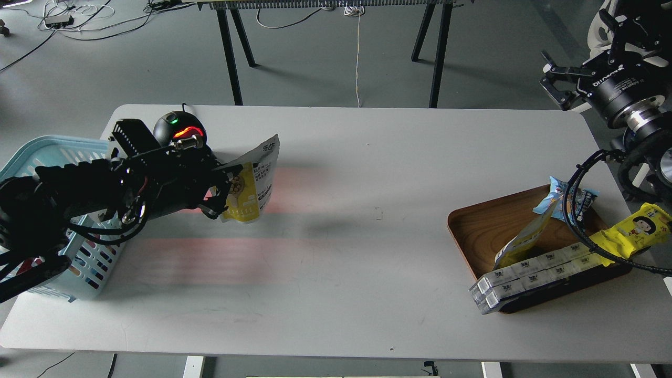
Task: Scan snack and place in basket
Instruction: 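Lift the packet with the left gripper and carry it toward the basket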
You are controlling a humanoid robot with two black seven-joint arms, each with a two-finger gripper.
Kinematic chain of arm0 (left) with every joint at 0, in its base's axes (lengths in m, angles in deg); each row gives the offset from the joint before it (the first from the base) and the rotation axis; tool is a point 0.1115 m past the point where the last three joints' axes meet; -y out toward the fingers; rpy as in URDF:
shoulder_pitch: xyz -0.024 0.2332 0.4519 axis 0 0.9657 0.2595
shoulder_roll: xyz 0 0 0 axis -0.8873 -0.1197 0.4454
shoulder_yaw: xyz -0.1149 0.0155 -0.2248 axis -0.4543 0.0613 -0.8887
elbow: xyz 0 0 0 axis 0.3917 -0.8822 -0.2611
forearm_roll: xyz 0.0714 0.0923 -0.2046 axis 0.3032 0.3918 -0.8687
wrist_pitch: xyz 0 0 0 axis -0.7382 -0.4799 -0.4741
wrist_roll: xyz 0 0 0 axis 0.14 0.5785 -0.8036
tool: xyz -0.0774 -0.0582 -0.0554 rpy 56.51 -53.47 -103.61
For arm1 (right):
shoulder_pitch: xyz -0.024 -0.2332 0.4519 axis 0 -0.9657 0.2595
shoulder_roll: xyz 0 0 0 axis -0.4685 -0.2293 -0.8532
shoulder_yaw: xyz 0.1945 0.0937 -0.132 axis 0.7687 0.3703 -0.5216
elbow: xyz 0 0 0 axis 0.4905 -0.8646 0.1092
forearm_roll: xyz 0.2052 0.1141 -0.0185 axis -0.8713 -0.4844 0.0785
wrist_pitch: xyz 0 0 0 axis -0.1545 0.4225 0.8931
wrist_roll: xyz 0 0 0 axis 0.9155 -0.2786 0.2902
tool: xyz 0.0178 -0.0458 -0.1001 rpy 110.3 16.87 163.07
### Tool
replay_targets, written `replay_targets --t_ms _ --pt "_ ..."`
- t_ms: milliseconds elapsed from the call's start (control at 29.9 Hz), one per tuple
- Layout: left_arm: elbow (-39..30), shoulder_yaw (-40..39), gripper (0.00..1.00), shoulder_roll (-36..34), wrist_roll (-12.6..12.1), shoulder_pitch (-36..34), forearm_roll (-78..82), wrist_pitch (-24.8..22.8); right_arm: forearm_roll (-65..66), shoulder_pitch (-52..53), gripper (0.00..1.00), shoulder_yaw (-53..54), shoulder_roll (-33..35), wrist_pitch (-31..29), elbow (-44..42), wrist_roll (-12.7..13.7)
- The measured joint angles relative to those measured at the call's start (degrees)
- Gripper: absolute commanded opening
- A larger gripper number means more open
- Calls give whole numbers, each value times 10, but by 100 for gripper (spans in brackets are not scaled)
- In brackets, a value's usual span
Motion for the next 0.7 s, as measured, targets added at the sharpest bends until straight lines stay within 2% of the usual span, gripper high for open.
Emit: replay_targets --t_ms 401,535,703 --pt "0 -5 0 16 -1 -53 0 -84 1 17 96 -17 1 0 -1 1" --pt "0 -13 0 28 -9 -54 -4 -79 1 19 96 -20 1 0 -1 1" --pt "0 -17 0 31 -16 -45 -31 -37 1 19 96 -20 1 0 -1 1"
